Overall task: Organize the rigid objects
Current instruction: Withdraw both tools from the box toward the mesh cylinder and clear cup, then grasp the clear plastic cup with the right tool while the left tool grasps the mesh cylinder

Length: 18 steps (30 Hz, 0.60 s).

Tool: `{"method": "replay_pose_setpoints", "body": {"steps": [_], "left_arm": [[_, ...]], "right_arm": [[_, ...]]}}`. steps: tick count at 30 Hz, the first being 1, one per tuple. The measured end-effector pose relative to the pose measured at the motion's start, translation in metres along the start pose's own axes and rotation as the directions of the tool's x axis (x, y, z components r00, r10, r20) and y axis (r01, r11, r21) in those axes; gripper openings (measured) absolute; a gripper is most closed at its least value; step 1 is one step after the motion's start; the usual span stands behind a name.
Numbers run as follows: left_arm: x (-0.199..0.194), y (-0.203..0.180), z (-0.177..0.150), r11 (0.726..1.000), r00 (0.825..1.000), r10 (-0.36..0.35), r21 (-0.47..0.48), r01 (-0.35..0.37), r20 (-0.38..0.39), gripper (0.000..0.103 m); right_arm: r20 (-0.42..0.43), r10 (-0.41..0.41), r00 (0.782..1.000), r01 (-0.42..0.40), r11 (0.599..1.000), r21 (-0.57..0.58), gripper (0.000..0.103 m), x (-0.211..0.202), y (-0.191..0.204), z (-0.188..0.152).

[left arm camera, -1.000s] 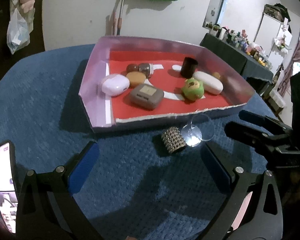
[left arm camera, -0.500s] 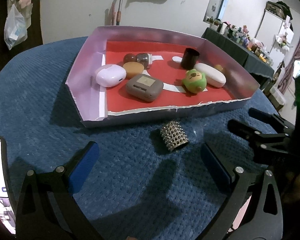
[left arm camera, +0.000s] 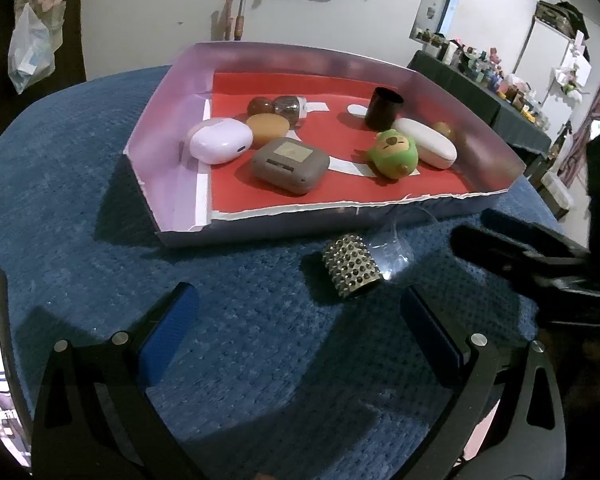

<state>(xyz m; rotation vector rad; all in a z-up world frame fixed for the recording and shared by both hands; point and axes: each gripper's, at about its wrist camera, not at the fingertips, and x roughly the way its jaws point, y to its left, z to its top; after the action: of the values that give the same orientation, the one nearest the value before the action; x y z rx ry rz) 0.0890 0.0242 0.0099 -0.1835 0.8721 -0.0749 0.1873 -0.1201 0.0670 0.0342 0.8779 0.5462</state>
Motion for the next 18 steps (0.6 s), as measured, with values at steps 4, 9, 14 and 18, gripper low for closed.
{"method": "replay_pose_setpoints", "body": {"steps": [4,9,14,18], "left_arm": [[0.001,0.001,0.001,1.000,1.000,-0.007,-0.001,0.007,-0.003,0.103],[0.008,-0.004,0.003,1.000,0.999,-0.031,0.004,0.031,-0.008,0.103],[0.013,-0.010,0.005,1.000,1.000,0.002,0.009,-0.002,-0.010,0.103],[0.014,-0.004,0.006,1.000,1.000,0.010,-0.015,-0.011,-0.002,0.102]], "right_arm": [[-0.015,-0.109,0.994,0.108,0.993,-0.047,0.098,-0.003,-0.002,-0.010],[0.014,-0.178,0.984,0.179,0.984,-0.012,0.098,-0.024,-0.023,-0.019],[0.058,-0.042,0.997,0.042,0.999,-0.004,0.098,-0.040,-0.019,-0.017],[0.048,0.009,0.999,-0.006,0.997,-0.074,0.094,-0.035,0.001,-0.019]]}}
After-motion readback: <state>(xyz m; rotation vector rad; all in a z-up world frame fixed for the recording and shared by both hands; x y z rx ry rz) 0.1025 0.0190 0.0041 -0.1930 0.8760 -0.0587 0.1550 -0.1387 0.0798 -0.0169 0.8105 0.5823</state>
